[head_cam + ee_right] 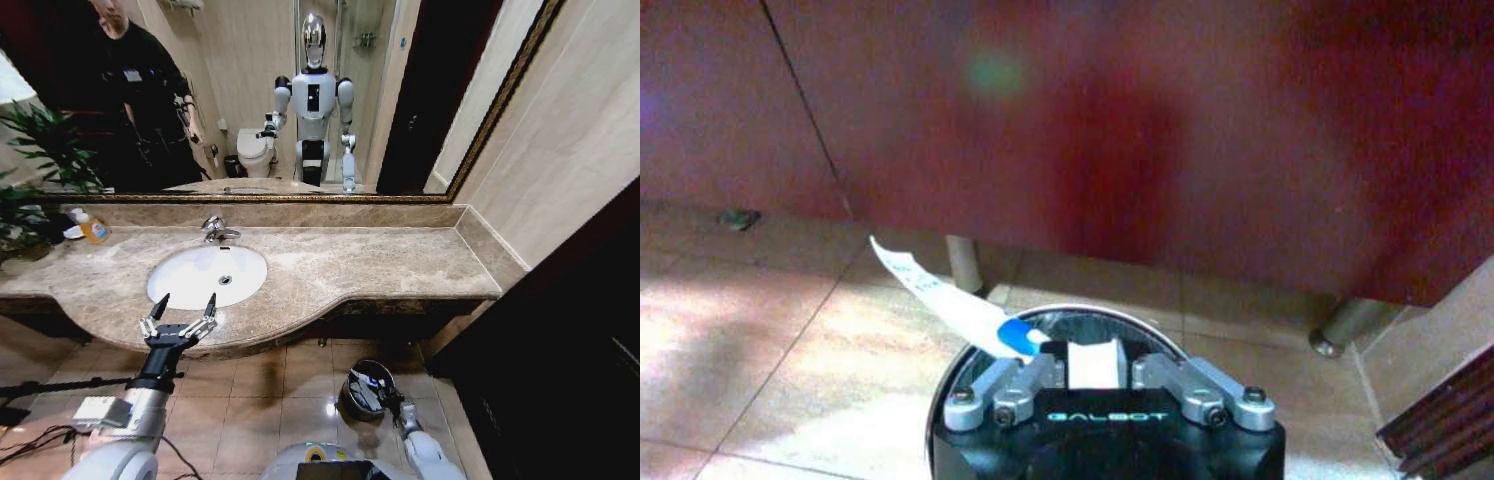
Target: Pick up the trash from the sink and place it in the trash bin.
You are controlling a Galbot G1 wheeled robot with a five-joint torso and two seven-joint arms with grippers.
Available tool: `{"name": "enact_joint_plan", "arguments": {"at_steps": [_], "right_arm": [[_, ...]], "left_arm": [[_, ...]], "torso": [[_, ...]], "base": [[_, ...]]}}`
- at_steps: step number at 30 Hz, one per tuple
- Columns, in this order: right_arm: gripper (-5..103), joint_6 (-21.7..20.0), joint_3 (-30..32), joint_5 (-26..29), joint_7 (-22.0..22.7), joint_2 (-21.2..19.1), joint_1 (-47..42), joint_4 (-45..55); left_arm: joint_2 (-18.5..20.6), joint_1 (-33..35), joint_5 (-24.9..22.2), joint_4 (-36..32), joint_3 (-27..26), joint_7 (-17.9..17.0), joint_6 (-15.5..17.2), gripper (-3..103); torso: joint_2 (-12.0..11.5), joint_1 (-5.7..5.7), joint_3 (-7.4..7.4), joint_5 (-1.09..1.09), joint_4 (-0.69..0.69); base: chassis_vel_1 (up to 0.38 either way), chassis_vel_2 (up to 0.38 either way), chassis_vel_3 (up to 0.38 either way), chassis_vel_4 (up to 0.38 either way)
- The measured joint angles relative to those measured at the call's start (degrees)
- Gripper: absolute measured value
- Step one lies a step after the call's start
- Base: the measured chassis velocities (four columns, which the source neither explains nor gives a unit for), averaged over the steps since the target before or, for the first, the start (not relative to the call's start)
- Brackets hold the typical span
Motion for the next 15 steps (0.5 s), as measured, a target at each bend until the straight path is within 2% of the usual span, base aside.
{"name": "enact_joint_plan", "arguments": {"at_steps": [1,4,7,9,10,11,12,14,15], "right_arm": [[21,0.0,0.0,0.0,0.0,0.0,0.0,0.0],[37,0.1,0.0,-0.3,0.2,0.0,-0.4,0.4],[42,0.1,0.0,-0.4,0.3,-0.1,-0.6,0.6],[54,0.1,0.0,-0.4,0.4,-0.2,-0.7,0.8],[54,0.1,0.0,-0.4,0.4,-0.2,-0.7,0.8],[60,0.1,0.0,-0.5,0.4,-0.2,-0.8,0.9],[60,0.2,0.0,-0.5,0.5,-0.2,-0.9,1.0],[70,0.2,0.0,-0.5,0.7,-0.2,-1.1,1.3],[70,0.2,0.0,-0.5,0.7,-0.2,-1.1,1.3]], "left_arm": [[0.0,0.0,0.0,0.0,0.0,0.0,0.0,100],[0.0,0.0,0.0,0.0,0.0,0.0,0.0,100],[0.0,0.0,0.0,0.0,0.0,0.0,0.0,100],[0.0,0.0,0.0,0.0,0.0,0.0,0.0,100],[0.0,0.0,0.0,0.0,0.0,0.0,0.0,100],[0.0,0.0,0.0,0.0,0.0,0.0,0.0,100],[0.0,0.0,0.0,0.0,0.0,0.0,0.0,100],[0.0,0.0,0.0,0.0,0.0,0.0,0.0,100],[0.0,0.0,0.0,0.0,0.0,0.0,0.0,100]], "torso": [[0.0,0.00,0.00,0.00,0.00],[0.0,0.00,0.00,0.00,0.00],[0.0,0.00,0.00,0.00,0.00],[0.0,0.00,0.00,0.00,0.00],[0.0,0.00,0.00,0.00,0.00],[0.0,0.00,0.00,0.00,0.00],[0.0,0.00,0.00,0.00,0.00],[0.0,0.00,0.00,0.00,0.00],[0.0,0.00,0.00,0.00,0.00]], "base": [[0.000,0.000,0.000,0.000],[0.000,0.000,0.000,0.000],[0.000,0.000,0.000,0.000],[0.000,0.000,0.000,0.000],[0.000,0.000,0.000,0.000],[0.000,0.000,0.000,0.000],[0.000,0.000,0.000,0.000],[0.000,0.000,0.000,0.000],[0.000,0.000,0.000,0.000]]}}
